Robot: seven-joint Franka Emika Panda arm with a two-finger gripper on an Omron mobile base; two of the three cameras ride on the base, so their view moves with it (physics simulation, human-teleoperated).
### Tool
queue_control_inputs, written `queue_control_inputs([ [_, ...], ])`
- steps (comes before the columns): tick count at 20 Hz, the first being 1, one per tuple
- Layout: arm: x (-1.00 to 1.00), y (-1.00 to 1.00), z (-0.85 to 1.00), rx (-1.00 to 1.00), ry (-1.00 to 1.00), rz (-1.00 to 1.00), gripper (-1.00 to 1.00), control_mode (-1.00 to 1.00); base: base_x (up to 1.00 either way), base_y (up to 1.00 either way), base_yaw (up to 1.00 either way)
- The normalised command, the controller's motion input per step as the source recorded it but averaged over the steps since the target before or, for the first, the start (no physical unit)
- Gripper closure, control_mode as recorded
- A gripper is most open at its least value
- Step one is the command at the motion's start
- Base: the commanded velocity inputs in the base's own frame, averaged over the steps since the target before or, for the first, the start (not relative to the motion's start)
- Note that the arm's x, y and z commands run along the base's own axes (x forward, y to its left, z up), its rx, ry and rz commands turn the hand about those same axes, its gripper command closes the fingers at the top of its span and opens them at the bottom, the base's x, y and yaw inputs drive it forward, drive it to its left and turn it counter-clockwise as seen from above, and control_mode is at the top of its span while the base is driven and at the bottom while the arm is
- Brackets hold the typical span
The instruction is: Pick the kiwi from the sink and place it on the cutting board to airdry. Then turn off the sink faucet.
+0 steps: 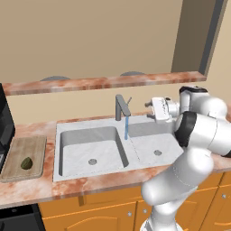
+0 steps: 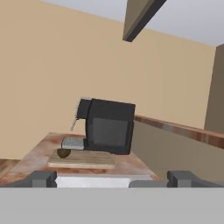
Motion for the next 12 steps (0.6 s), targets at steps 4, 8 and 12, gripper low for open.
queue_control_inputs([
  [4,0.30,0.00,-0.03,0.00,0.00,0.00,-1.00,-1.00,0.00,0.00,0.00],
  [8,0.21,0.00,-0.10,0.00,0.00,0.00,-1.00,-1.00,0.00,0.00,0.00],
  [12,0.13,0.00,-0.29,0.00,-0.01,0.00,-1.00,-1.00,0.00,0.00,0.00],
])
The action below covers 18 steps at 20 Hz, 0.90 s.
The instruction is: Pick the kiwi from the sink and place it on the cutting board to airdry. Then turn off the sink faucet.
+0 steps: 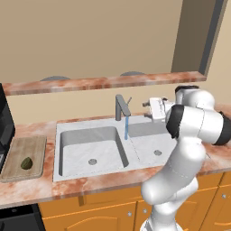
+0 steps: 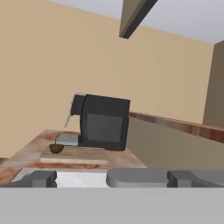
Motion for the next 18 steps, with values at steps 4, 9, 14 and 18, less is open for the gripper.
queue_control_inputs([
  [4,0.11,0.00,-0.28,0.00,-0.02,0.00,-1.00,-1.00,0.00,0.00,0.00],
  [9,0.18,0.00,-0.13,0.00,-0.03,0.00,-1.00,-1.00,0.00,0.00,0.00],
  [14,0.20,0.00,0.00,0.00,-0.01,0.00,-1.00,-1.00,0.00,0.00,0.00],
  [18,0.25,0.00,0.00,0.00,0.00,0.00,-1.00,-1.00,0.00,0.00,0.00],
])
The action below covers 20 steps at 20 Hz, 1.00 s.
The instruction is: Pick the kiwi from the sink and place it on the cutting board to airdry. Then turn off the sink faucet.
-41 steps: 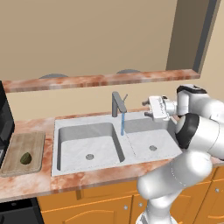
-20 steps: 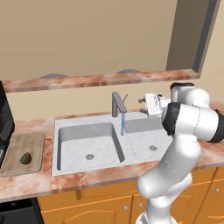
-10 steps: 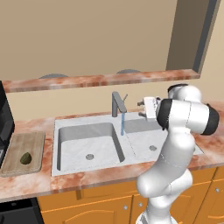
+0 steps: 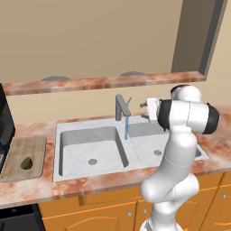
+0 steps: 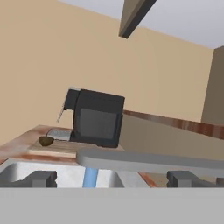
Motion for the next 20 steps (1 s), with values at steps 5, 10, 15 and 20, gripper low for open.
queue_control_inputs([
  [5,0.29,0.00,-0.02,0.00,0.00,0.00,-1.00,-1.00,0.00,0.00,0.00],
  [10,0.27,0.00,-0.07,0.01,0.00,0.00,-1.00,-1.00,0.00,0.00,0.00],
  [15,0.25,0.00,-0.06,0.02,0.00,0.00,-1.00,-1.00,0.00,0.00,0.00],
  [20,0.25,0.00,-0.03,0.06,0.01,0.00,-1.00,-1.00,0.00,0.00,0.00],
])
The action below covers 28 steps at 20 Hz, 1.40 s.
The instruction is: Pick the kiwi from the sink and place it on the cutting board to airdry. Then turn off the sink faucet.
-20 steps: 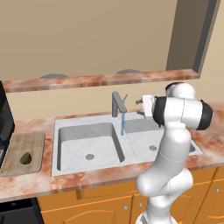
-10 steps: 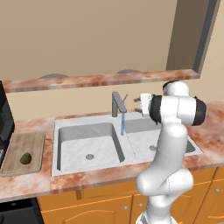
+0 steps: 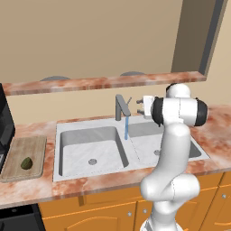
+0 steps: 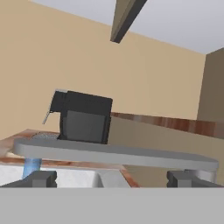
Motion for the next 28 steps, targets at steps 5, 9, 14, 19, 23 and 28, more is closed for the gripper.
queue_control_inputs([
  [5,0.23,0.00,-0.01,0.06,0.03,0.00,-1.00,-1.00,0.00,0.00,0.00],
  [9,0.14,-0.02,-0.06,0.04,0.02,0.00,-1.00,-1.00,0.00,0.00,0.00],
  [14,0.13,-0.01,-0.04,0.03,0.04,0.00,-1.00,-1.00,0.00,0.00,0.00],
  [19,0.13,0.00,0.00,0.01,0.06,0.00,-1.00,-1.00,0.00,0.00,0.00],
  [23,0.11,0.00,0.00,0.00,0.08,0.00,-1.00,-1.00,0.00,0.00,0.00],
  [28,0.14,0.00,0.00,0.00,0.06,0.00,-1.00,-1.00,0.00,0.00,0.00],
])
